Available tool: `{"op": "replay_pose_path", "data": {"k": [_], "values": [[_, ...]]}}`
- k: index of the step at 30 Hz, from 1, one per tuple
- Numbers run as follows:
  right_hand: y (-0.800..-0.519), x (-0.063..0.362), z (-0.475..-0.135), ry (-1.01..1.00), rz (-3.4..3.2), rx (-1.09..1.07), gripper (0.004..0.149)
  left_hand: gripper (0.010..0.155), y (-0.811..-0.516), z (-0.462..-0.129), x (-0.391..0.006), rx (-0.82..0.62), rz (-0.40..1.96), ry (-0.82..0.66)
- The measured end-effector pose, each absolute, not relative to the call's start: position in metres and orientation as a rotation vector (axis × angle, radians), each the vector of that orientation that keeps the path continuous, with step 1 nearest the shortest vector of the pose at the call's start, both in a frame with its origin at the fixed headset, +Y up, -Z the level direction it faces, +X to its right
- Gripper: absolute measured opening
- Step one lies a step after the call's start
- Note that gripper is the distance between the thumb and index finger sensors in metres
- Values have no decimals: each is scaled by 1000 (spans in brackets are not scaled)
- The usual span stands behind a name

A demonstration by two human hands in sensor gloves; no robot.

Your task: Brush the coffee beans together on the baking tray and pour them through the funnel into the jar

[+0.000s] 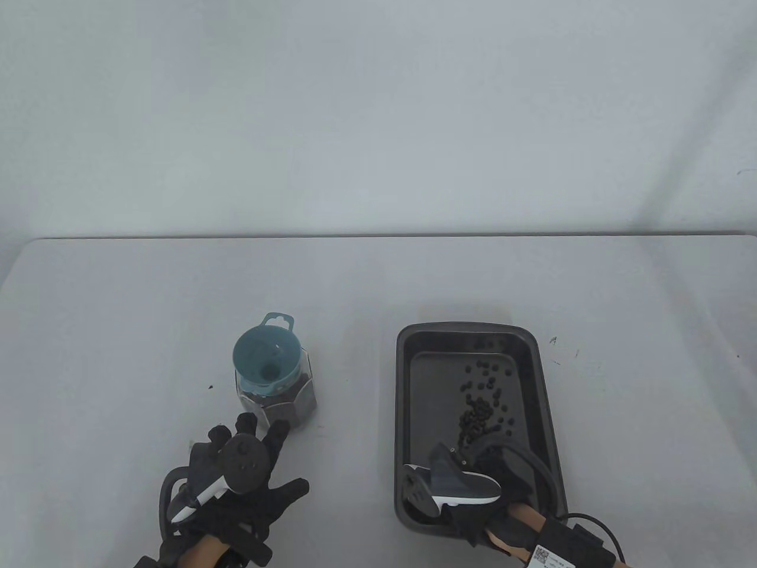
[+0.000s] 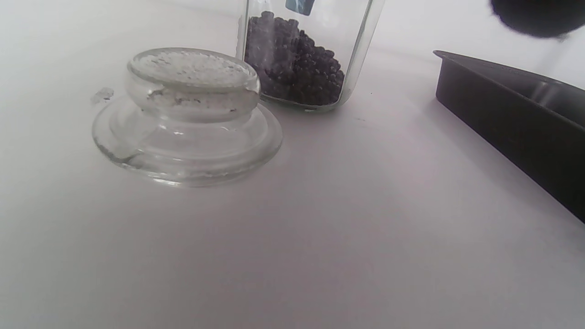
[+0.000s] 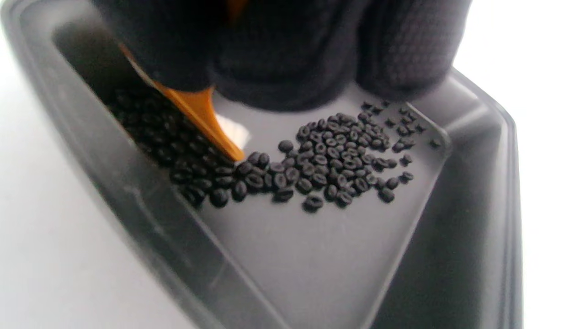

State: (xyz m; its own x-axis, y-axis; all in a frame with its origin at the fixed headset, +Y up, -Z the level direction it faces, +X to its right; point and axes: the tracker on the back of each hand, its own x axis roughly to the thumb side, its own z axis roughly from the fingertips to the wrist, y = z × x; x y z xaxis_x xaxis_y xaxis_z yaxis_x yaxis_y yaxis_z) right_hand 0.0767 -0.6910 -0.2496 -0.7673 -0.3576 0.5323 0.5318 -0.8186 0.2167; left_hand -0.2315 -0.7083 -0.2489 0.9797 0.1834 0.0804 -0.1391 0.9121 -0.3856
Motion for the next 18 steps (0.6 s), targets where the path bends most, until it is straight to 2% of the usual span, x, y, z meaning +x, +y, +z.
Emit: {"op": "replay_pose_path", "data": {"k": [5, 8, 10, 14, 18], "values": [[-658, 89, -274, -399, -2539, -496, 41, 93, -708, -249, -232, -394, 173, -111], [-635, 102, -306, -194, -2549, -342, 41, 92, -708, -249, -232, -399, 178, -109], [-630, 110, -325, -76, -2581, -267, 41, 92, -708, -249, -233, -403, 179, -106], [-645, 122, -362, 117, -2558, -160, 41, 92, -708, -250, -234, -421, 189, -108], [-668, 128, -380, 219, -2479, -143, 40, 92, -708, -249, -235, -418, 204, -110]]}}
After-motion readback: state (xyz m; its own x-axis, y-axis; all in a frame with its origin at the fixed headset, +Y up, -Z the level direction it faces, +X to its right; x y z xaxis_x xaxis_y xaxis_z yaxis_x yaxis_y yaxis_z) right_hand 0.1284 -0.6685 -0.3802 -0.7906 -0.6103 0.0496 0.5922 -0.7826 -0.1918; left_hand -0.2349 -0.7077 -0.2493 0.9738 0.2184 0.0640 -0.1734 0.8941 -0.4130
